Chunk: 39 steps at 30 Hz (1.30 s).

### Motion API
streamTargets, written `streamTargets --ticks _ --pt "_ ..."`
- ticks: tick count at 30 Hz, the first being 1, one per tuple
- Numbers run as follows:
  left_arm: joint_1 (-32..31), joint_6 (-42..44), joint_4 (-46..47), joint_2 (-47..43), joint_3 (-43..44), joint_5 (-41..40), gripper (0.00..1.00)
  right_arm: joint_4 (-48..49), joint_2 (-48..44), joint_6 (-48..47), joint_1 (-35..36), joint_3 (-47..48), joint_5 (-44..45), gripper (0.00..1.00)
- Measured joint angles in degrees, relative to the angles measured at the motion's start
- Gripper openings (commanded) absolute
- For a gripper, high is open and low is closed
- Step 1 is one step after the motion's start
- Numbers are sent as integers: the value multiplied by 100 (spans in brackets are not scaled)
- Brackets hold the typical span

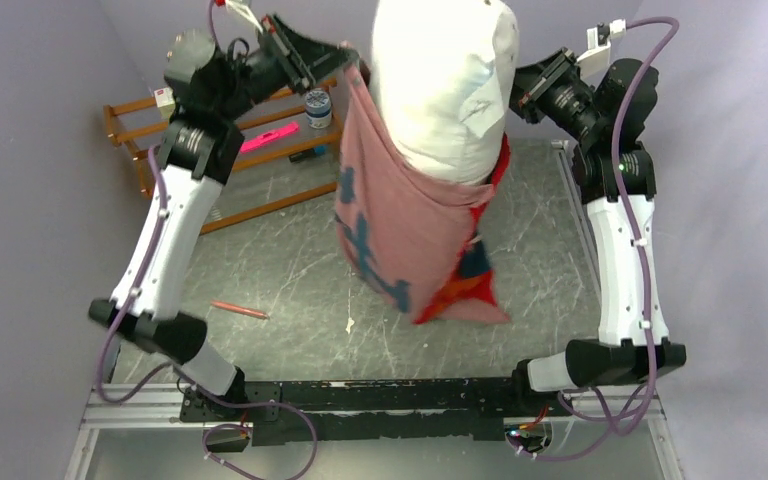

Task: Put the pillow into the pillowcase

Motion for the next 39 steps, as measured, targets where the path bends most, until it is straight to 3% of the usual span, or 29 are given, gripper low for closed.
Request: streamTargets --ticks 3,5,11,14,16,18,21,23,25,28,32,36,39 --pt "254 -332 404 778 693 122 5 -293 -254 -138 50 -35 -11 0" --pt "332 -533 695 859 479 138 5 -422 -164 -131 46 334 33 0" --pt "286 -695 1062 -116 -1224 20 5 -11 570 525 -170 1628 118 0" --pt "149 -640 868 -649 -1456 0 5 214 1012 813 -380 2076 197 0" --pt "74 -516 575 -739 -1086 98 5 428 1115 955 -461 2046 234 0" --pt "87 -400 201 -369 -35 192 5 691 1010 1058 -494 1755 210 0" --pt "380 -546 297 444 1397 310 5 1207 400 1204 -494 726 -109 0" --pt "601 -850 649 835 1768 444 5 1469 79 1320 -492 323 -411 0" --pt "732 -1145 988 988 1596 568 5 1690 -70 1447 -474 214 -693 0" --pt "774 -1331 1379 715 433 634 5 1784 -11 1617 -444 356 -1056 0" --pt "789 -929 898 -2 -791 487 5 2031 461 2068 -614 831 -929 0" --pt "1003 -479 212 -315 -588 592 5 2334 824 2723 -1110 863 -793 0" --pt "1187 -680 393 -321 -404 951 5 2459 975 3029 -1482 863 -726 0"
